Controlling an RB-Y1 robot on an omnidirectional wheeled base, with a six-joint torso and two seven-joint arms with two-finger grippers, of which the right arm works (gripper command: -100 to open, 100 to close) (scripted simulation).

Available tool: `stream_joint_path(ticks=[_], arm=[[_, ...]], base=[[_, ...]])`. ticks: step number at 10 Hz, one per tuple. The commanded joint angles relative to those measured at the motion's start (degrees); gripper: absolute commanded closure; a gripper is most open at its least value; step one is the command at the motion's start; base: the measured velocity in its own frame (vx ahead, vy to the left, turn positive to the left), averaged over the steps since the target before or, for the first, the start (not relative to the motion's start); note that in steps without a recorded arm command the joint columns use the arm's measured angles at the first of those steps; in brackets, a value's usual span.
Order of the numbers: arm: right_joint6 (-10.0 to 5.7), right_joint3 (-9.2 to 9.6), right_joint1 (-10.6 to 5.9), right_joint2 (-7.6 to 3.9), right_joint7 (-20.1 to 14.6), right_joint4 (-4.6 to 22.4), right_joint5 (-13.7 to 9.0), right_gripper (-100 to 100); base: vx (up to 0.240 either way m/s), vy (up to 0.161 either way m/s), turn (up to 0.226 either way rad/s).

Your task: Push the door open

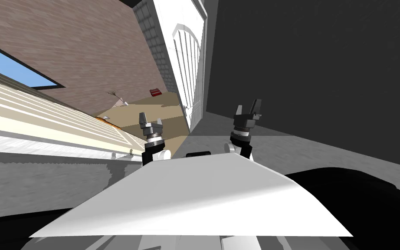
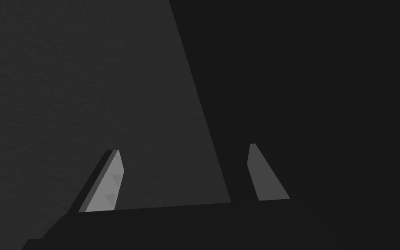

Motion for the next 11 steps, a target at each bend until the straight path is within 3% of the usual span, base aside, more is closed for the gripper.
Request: stream_joint_path(ticks=[1, 11], arm=[[0.28, 0.46, -0.92, -0.58, -0.1, 1.7, 0.0, -100], [2.47, 4.07, -8.07, -3.63, -0.6, 14.5, -0.3, -100]], base=[[0.053, -0.019, 0.078], [0.105, -0.051, 0.092]])
